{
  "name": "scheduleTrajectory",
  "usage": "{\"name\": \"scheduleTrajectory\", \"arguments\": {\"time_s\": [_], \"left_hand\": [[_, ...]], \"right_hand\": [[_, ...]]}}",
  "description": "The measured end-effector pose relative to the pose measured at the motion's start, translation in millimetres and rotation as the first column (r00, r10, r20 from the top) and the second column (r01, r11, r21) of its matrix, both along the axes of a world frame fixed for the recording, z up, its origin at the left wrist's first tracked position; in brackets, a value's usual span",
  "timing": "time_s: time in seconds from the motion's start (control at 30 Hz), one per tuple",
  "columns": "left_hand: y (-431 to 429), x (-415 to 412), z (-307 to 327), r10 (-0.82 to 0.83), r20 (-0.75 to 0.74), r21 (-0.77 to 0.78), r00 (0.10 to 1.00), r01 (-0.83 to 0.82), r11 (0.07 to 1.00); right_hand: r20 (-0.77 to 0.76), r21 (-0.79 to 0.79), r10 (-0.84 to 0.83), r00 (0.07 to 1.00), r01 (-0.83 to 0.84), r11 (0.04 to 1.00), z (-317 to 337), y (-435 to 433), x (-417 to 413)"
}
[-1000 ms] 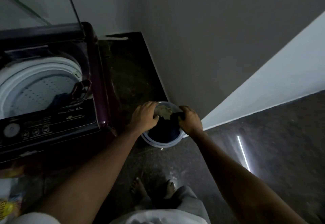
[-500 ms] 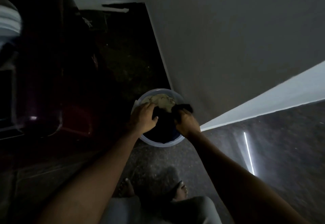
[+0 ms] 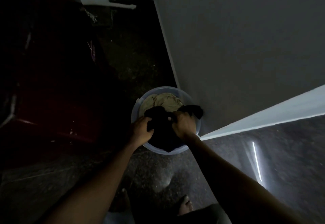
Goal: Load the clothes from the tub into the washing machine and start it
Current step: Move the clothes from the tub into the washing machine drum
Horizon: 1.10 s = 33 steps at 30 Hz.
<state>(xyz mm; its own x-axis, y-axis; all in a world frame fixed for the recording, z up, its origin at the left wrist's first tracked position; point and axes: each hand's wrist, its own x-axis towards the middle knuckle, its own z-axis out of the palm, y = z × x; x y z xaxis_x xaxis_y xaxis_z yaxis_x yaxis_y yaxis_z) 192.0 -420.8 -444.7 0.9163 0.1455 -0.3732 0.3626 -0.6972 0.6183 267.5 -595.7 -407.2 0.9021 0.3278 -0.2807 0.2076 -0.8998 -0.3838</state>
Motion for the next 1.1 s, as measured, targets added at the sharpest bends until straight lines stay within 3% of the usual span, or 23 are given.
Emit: {"name": "scheduleTrajectory", "arguments": {"time_s": [0.13,0.23,0.3,0.37,0.43,0.47,0.6,0.8,0.93,1.1], "left_hand": [[-9,-3,66,0.161,-0.084,-0.13,0.983,-0.171,0.977],[-13,-3,131,0.328,-0.111,-0.352,0.938,-0.345,0.87],[-15,-3,181,0.437,-0.229,-0.517,0.87,-0.489,0.703],[-17,0,233,0.461,-0.46,-0.62,0.759,-0.646,0.445],[-16,8,280,0.401,-0.547,-0.713,0.735,-0.66,0.237],[-16,14,299,0.39,-0.539,-0.748,0.747,-0.637,0.188],[-15,32,366,0.53,-0.432,-0.749,0.73,-0.618,0.24],[-5,29,423,0.545,-0.117,-0.805,0.83,-0.401,0.438],[-4,27,449,0.412,0.047,-0.777,0.91,-0.226,0.588],[3,27,465,0.128,0.166,-0.63,0.978,0.005,0.777]], "right_hand": [[0.047,0.193,-0.021,0.999,0.011,0.981,79,3,-2],[0.039,0.317,-0.046,0.998,0.031,0.948,149,6,-5],[0.045,0.387,-0.074,0.996,0.051,0.921,196,4,-8],[0.086,0.447,-0.055,0.995,0.011,0.895,238,1,-12],[0.132,0.473,0.011,0.991,-0.073,0.878,275,-1,-15],[0.143,0.478,0.04,0.989,-0.104,0.872,292,-2,-16],[0.081,0.453,0.033,0.996,-0.066,0.889,334,-12,-27],[-0.199,0.363,-0.217,0.956,0.278,0.89,368,-28,-25],[-0.378,0.532,-0.343,0.86,0.505,0.68,408,-15,-12],[-0.757,0.54,-0.064,0.65,0.678,0.499,447,11,9]]}}
